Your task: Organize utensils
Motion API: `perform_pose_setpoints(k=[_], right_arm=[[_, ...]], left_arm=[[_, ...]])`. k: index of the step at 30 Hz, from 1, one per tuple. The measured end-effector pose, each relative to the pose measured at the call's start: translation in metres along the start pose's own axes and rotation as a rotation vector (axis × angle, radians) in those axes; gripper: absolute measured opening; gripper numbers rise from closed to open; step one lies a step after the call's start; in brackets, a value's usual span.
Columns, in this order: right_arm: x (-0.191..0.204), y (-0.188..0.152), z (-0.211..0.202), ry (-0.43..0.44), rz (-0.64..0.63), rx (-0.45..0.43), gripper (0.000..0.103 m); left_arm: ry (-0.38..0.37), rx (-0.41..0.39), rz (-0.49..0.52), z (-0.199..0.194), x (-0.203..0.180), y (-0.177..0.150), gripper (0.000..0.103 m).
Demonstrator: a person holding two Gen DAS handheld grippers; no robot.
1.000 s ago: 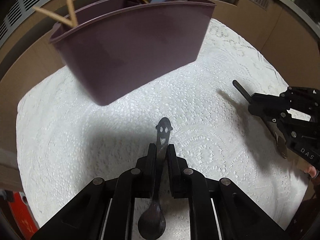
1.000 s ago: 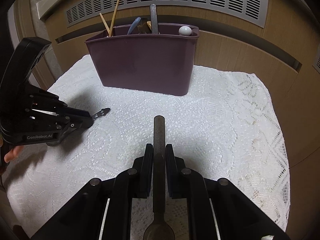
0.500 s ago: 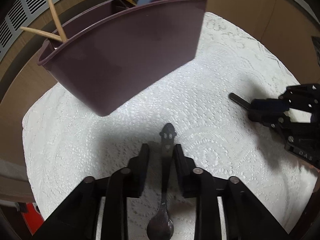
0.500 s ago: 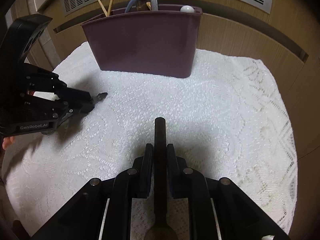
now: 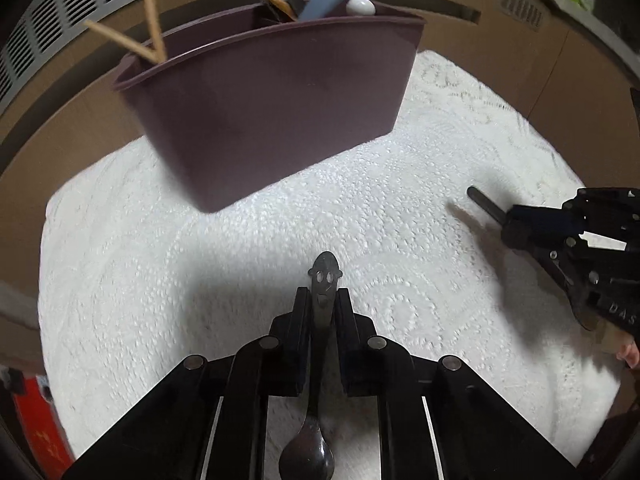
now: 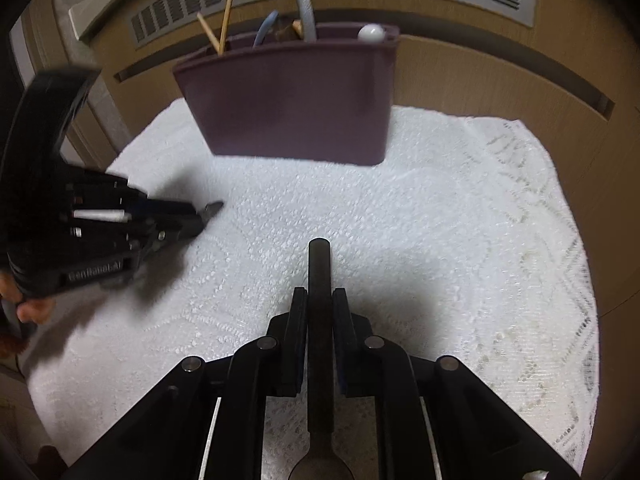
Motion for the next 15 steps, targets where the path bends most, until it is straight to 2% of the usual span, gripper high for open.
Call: perform_pose_setpoints(k=[4, 10, 15], right_arm=[[0.000, 0.006, -0.020, -0.016, -0.018, -0.055, 0.012], [0.002, 0.010, -0.038, -0.019, -0.030, -0.089, 0.012], [0.005, 0.017, -0.052, -0.032, -0.032, -0.133, 0.012]], left_arm=[[0.000, -0.066, -0.071, -0.023, 0.007, -0.008, 0.012], [0.009, -0.177, -0.057, -0.064, 0.000, -0.011, 0.012], [-0.029, -0.257, -0.110, -0.084, 0.002, -0.006, 0.012]])
Point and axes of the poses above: each gripper's, at about its wrist camera, not at the fingertips, and z roughly the way its jaws point, x to its left, y to its top, the point moved 4 cm from there along z, roughly the way its jaws point, and after that the axes turned 7 degrees about -x, right-handed, at the moved point
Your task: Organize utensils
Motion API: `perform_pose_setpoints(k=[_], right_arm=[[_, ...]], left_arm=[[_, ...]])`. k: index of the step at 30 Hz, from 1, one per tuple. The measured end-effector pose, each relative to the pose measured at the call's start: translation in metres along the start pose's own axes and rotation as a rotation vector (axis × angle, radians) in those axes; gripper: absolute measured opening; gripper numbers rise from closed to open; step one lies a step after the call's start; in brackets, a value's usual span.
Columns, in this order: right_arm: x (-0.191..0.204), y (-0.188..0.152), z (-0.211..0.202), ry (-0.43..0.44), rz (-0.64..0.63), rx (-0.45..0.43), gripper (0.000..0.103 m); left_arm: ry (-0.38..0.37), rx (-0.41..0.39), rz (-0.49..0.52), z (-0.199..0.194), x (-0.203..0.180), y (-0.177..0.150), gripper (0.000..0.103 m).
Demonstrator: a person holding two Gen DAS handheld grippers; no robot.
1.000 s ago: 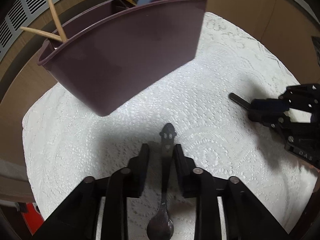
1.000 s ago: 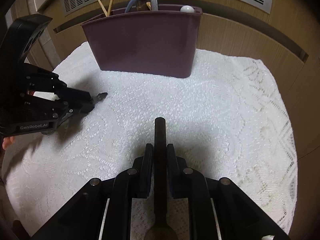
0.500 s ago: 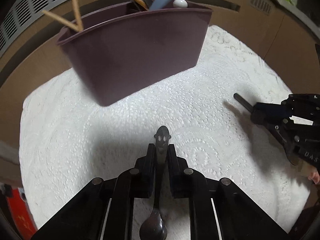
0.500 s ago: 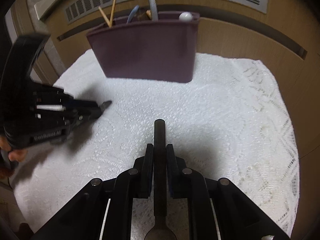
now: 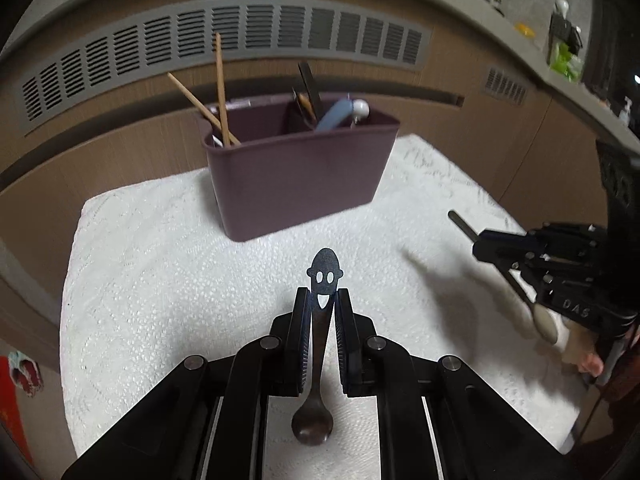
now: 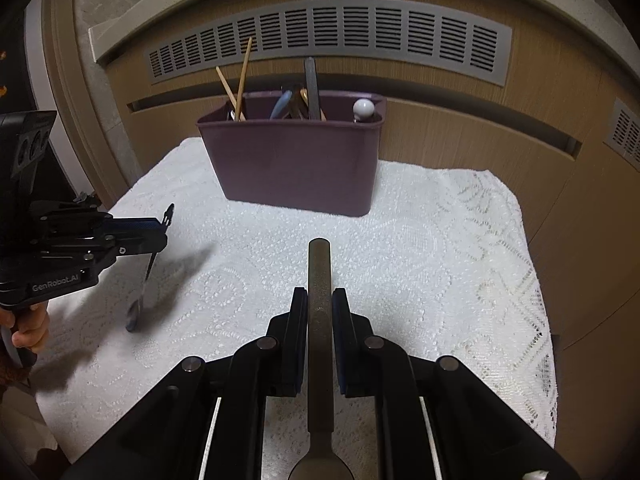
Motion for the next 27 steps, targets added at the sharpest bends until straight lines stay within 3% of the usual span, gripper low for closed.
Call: perform_pose_setpoints(k=[7, 8, 16, 20, 27], right_arm=[[0.000, 0.008, -0.011, -0.009, 0.008, -0.035, 0.012], [-0.001, 0.008, -0.012, -0.009, 0.011, -0.039, 0.012], [0.001, 0.032, -0.027, -0.006, 0.001, -0.120, 0.012], [0.003, 0.031, -0.021, -0.017, -0.025, -0.094, 0.012], [-0.015, 0.000, 0.007, -0.061, 0.016, 0.014, 0.012]], left_arm=[[-0.006, -0.078, -0.050, -0.027, 0.009, 0.011, 0.011], [-0.006, -0.087, -0.055, -0.032, 0.010, 0.014, 0.000], [-0.008, -0.177, -0.064, -0.053, 0.012, 0.041, 0.000], [0.012, -0.095, -0.067, -0.033, 0.016, 0.033, 0.000], [-0.028, 0.085, -0.190, 0.019, 0.029, -0.008, 0.001]])
Point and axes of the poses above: each gripper's, at about its wrist camera, not at the fingertips, and z roughly the way its jaws point, x to its left, y to its top, the point moved 4 cm from there along z, roughly the way its jaws point, and after that the axes turned 7 degrees about -x, right-handed, at the moved point
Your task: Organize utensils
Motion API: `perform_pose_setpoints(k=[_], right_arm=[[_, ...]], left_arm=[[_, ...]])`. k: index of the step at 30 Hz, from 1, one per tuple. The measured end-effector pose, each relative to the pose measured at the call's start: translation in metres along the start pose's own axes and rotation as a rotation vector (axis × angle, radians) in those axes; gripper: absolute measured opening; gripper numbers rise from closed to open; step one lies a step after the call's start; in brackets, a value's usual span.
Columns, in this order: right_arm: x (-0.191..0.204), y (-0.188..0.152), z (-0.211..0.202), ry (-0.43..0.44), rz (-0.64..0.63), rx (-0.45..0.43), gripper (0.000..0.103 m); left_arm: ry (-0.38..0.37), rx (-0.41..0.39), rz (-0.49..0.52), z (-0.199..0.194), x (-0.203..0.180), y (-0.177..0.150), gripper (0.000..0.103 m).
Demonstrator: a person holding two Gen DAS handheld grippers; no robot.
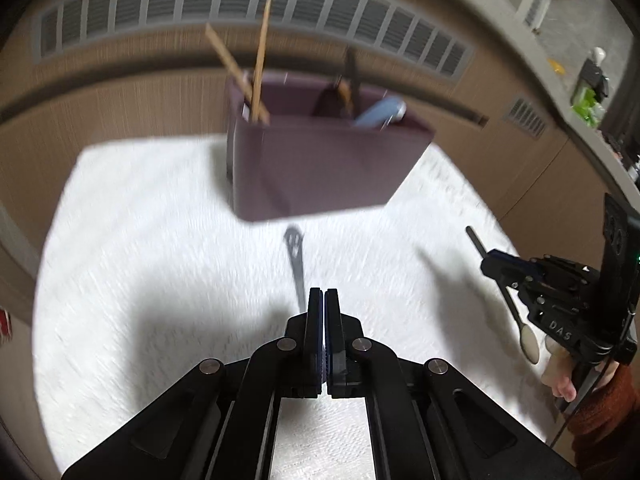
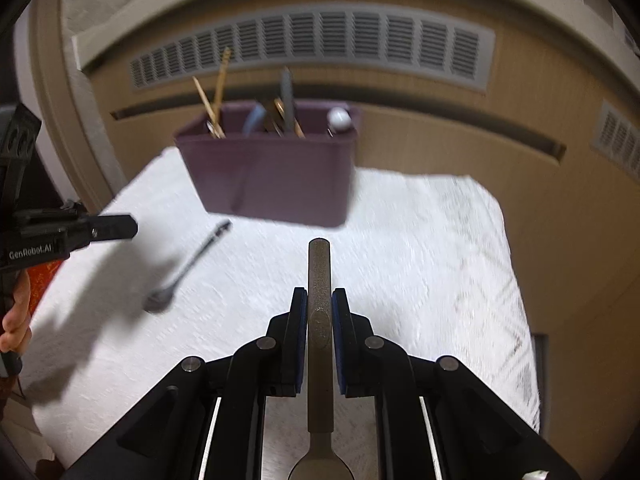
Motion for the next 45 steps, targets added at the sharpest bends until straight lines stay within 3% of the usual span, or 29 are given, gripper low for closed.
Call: perform_pose_setpoints(k=[4, 10, 15, 17, 22, 27, 32, 36, 38, 42, 45], right_arm=[[-0.006, -0.018, 0.019, -0.009, 0.002, 0.055, 0.012], [-0.009, -0.037, 0.037, 0.011, 0.031, 0.138, 0.012], [-0.008, -0.043, 0.040, 0.020, 0.038, 0.155, 0.014], [-0.005, -0.045, 0.039, 0.017, 0.032, 0.148, 0.019], [0.007, -0.047, 0.039, 0.054, -0.005, 0.130, 0.044], [0.011, -0.047, 0.041, 0.061, -0.001, 0.133, 0.051], [0.009, -0.046, 0.041, 0.092, -0.015, 0.137, 0.052], [0.013, -0.047, 0.040, 0.088, -0.045, 0.135, 0.051], [0.011, -0.047, 0.038, 0.090, -0.043, 0.142, 0.051], [0.009, -0.052, 0.032, 0.087, -0.062, 0.147, 0.049], [0.011, -0.053, 0.031, 0.079, -0.078, 0.140, 0.049]], left_arm=[[-0.003, 0.051, -0.038, 0.022, 0.002, -0.005, 0.002], [0.022, 0.144, 0.015, 0.047, -0.009, -0.025, 0.002], [0.055, 0.127, 0.045, 0.050, -0.016, -0.031, 0.003], [0.062, 0.124, 0.047, 0.049, -0.017, -0.032, 0.003], [0.051, 0.092, 0.024, 0.048, -0.014, -0.037, 0.003], [0.068, 0.108, 0.020, 0.045, -0.015, -0.037, 0.004], [0.005, 0.114, 0.036, 0.045, -0.026, -0.037, 0.028], [-0.014, 0.106, 0.004, 0.030, -0.026, -0.044, 0.028], [0.024, 0.064, 0.008, 0.012, -0.023, -0.049, 0.029], [0.175, -0.066, 0.039, -0.021, -0.015, -0.061, 0.029], [0.210, -0.087, 0.019, -0.018, -0.011, -0.074, 0.029]])
Point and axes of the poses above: each gripper's, at about its wrist camera, not at the fingertips, and z roughly the way its jaws point, x to its left, y to its top, the point moved 4 cm from there along z, roughly the way its jaws point, and after that the axes turned 7 degrees about -x, right-handed, at the moved point
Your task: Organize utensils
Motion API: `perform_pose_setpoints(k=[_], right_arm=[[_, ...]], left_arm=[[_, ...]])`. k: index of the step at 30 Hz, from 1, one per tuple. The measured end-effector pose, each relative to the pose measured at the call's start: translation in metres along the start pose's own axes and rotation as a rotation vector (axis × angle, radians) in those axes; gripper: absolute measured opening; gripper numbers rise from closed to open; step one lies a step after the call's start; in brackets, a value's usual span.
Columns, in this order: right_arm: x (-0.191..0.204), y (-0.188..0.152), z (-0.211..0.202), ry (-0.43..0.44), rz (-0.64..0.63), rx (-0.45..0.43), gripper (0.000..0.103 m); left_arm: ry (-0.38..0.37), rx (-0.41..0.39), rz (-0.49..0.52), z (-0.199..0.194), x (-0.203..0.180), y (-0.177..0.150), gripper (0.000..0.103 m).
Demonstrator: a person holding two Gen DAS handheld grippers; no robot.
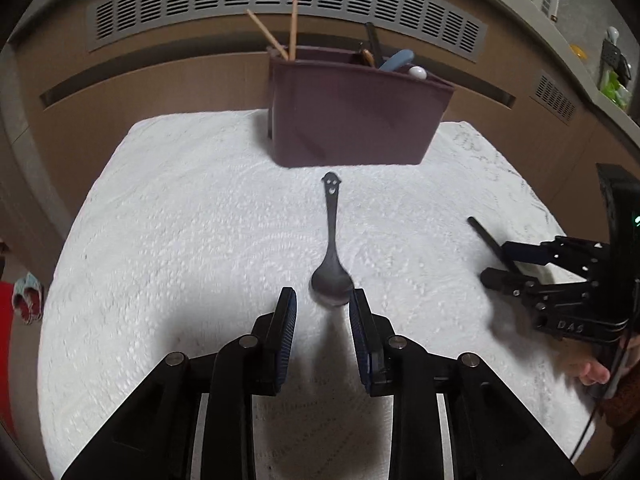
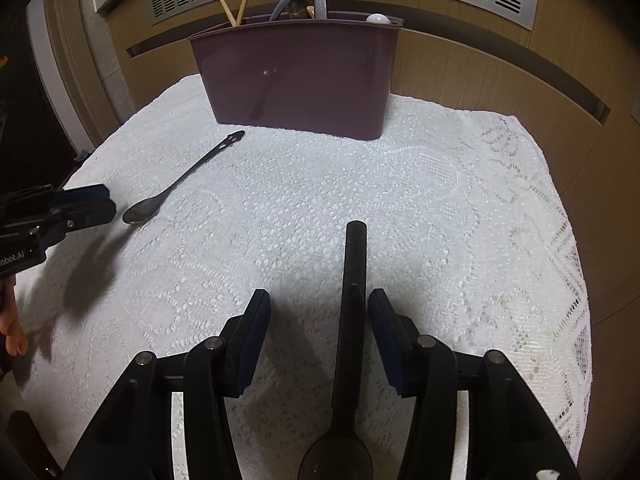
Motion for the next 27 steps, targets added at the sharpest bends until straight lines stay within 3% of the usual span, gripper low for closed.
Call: perform_pose_setpoints(k=[7, 13, 18, 23, 26, 27], right_arm=[[-0.001, 0.000, 0.000, -0.002, 0.007, 0.001, 0.049], [0.000, 0.000, 0.000, -0.011, -0.002, -0.004, 0.049], [0.000, 0.000, -0.001, -0.013, -0.004, -0.009, 0.048], [-0.003, 0.008, 0.005, -0.010, -0.008, 0.000, 0.036], [-0.006, 0.013, 0.008, -0.037, -0.021, 0.013, 0.010], [-0.007, 0.014, 0.007, -0.044, -0.027, 0.018, 0.011]], left_arm=[[0.009, 0.018, -0.023, 0.030, -0.012, 0.005, 0.033], [0.087, 0.032, 0.069, 0.041, -0.023, 0.009, 0.034], [0.094, 0.029, 0.088, 0.041, -0.023, 0.009, 0.034], [0.042, -0.008, 0.022, 0.030, -0.013, 0.018, 0.029], [0.054, -0.106, 0.052, 0.005, -0.012, 0.033, 0.029], [0.053, -0.137, 0.061, -0.004, -0.012, 0.038, 0.029]])
Point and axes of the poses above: each gripper's, at about its wrist camera, not at the fingertips, and z roughly the way its jaws point, x to its left, y to its top, the point moved 4 cm from there along z, roughly the way its jaws point, and after that the axes turned 7 degrees about -x, right-handed, at the moved point
